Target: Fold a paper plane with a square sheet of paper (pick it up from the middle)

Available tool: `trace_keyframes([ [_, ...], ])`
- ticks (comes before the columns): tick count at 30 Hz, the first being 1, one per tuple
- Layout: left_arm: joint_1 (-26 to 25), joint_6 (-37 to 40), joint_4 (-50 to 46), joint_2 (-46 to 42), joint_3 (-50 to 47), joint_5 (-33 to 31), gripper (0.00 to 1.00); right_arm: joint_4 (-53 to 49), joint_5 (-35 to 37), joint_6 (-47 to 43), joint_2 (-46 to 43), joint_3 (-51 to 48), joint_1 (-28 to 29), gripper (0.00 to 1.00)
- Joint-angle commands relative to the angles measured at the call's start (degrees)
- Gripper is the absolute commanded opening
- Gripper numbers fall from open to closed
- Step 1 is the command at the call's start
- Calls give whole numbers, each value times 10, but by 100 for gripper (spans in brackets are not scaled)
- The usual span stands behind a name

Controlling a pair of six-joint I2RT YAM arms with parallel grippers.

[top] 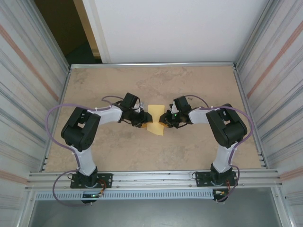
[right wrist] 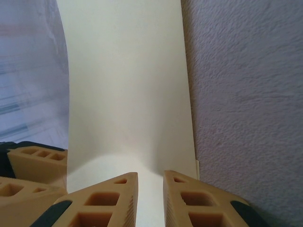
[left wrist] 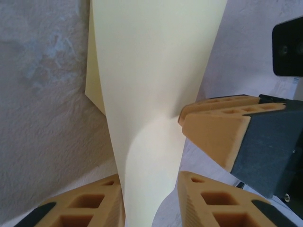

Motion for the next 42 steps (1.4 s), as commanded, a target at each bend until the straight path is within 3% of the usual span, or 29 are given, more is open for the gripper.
trace_keyframes([
  [1, -2, 15, -28, 15, 21, -5, 32, -39, 35, 13, 15, -21, -9, 20],
  [9, 5, 13, -37, 33, 43, -12, 20, -36, 33, 8, 13, -19, -10, 21],
  [18, 8, 11, -42, 34, 42, -13, 17, -65, 38, -37, -24, 9, -10, 27],
  [25, 9, -5, -30, 29, 39, -5, 1, -74, 45, -75, -64, 20, -8, 32],
  [33, 8, -49, -7, 3, 27, -1, 0, -91, 171, -188, -167, 0, 37, 65],
  [37, 8, -72, -1, -11, 25, -3, 0, -72, 250, -264, -191, -17, 86, 73],
  [42, 11, -94, 5, -18, 23, -4, 0, -13, 341, -387, -204, -56, 160, 74],
])
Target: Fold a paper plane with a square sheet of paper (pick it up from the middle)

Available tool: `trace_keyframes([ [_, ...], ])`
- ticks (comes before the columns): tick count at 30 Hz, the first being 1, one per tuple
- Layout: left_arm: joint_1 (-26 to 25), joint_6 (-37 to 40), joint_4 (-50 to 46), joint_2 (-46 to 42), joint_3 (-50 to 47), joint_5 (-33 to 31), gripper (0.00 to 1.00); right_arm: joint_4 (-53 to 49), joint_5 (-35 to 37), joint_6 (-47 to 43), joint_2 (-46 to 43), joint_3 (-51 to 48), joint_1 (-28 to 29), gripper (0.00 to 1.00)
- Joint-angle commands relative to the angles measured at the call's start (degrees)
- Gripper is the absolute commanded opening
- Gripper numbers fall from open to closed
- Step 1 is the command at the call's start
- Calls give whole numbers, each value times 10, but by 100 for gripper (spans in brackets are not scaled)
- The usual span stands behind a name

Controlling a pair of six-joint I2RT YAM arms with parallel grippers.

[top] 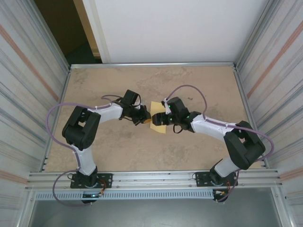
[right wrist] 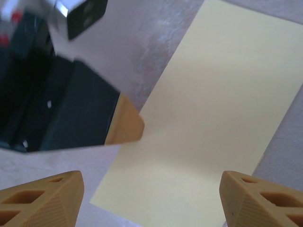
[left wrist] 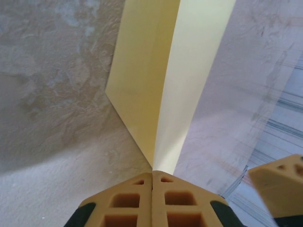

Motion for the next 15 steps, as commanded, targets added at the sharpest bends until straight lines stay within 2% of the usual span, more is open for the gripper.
trace_keyframes([
  [1, 7, -27, 8, -23, -6, 5, 0, 48, 83, -121, -18, -35, 33, 74],
  [9, 9, -31, 2, -18, -2, 8, 0, 160, 110, -256, 12, -88, 83, 73],
  [15, 9, -32, 0, -15, -2, 11, 0, 171, 117, -339, 41, -93, 93, 73],
])
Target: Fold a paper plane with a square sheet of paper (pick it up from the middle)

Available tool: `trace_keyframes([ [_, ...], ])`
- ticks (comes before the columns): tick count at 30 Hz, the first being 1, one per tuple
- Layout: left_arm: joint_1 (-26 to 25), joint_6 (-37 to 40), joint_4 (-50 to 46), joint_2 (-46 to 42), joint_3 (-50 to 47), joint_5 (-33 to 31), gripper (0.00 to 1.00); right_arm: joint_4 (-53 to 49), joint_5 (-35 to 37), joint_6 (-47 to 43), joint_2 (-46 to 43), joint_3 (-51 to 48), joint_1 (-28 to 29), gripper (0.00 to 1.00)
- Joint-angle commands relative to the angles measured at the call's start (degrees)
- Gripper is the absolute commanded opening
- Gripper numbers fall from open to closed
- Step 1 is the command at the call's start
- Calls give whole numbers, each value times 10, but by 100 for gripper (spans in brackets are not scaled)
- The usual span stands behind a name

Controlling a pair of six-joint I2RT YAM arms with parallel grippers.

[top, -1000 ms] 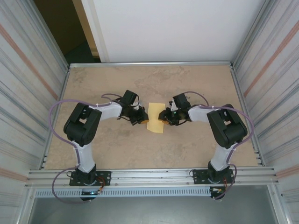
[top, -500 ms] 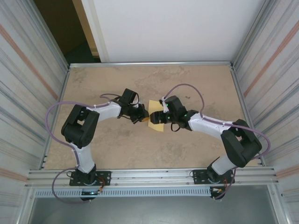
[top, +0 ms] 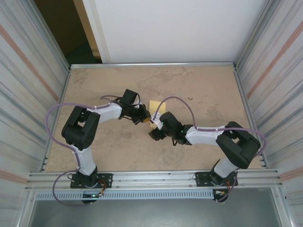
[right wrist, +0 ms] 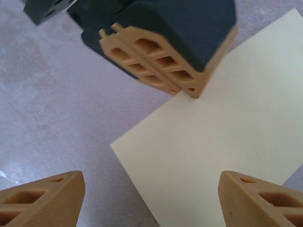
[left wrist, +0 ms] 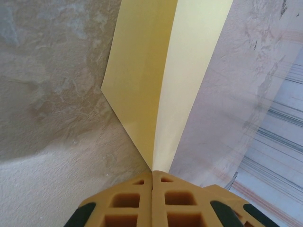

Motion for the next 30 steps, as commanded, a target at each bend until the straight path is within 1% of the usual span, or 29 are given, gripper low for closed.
trace_keyframes([
  [1, 3, -8, -6, -15, -2, 11, 0, 40, 26, -77, 16, -8, 3, 73],
  [4, 3, -9, -6, -13, 0, 13, 0, 76, 56, -87, 27, -17, 1, 72],
  [7, 3, -8, -6, -14, -1, 13, 0, 90, 72, -90, 20, -23, -8, 66],
  [12, 3, -7, -6, -13, -3, 13, 0, 92, 41, -86, -15, -36, -17, 61],
  [15, 3, -7, -5, -11, -3, 13, 1, 86, 32, -79, -23, -39, -17, 54],
  [17, 3, -9, -4, -11, -3, 13, 1, 86, 27, -76, -24, -39, -17, 52],
  [24, 3, -10, -4, -12, -4, 15, 1, 75, -15, -69, -11, -23, -17, 40],
  [28, 3, -11, 0, -14, -7, 18, 1, 74, -16, -68, 1, -15, -17, 35],
  [30, 3, -12, 1, -14, -8, 19, 1, 75, -13, -69, 7, -11, -18, 34],
])
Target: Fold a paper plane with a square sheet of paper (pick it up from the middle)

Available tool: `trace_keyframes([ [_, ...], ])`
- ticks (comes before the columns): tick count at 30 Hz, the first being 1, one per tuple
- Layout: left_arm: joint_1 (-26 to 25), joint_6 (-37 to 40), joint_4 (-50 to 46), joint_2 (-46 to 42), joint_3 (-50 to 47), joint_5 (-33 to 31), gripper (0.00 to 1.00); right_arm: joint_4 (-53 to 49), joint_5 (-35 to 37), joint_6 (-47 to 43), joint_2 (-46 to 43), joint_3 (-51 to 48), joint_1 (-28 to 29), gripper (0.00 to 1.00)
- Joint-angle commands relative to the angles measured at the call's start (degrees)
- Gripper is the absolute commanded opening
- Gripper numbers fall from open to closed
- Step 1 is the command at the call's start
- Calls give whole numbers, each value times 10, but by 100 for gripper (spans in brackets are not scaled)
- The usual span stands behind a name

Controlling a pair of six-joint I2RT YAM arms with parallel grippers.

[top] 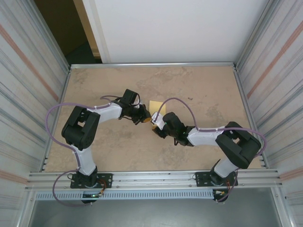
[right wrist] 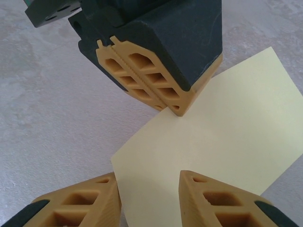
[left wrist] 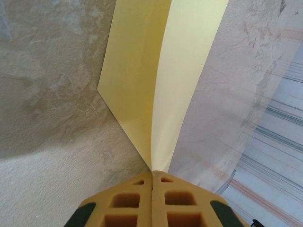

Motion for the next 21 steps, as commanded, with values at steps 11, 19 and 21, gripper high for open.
trace_keyframes([
  [11, 3, -11, 0, -17, -10, 13, 2, 2, -12, 3, 27, 38, -5, 25],
  [19, 8, -8, -4, -25, -11, 11, 8, -15, -40, 3, 21, 34, -6, 12],
  [21, 16, -4, -12, -30, -14, 6, 12, -24, -51, 5, 14, 34, -7, 8],
])
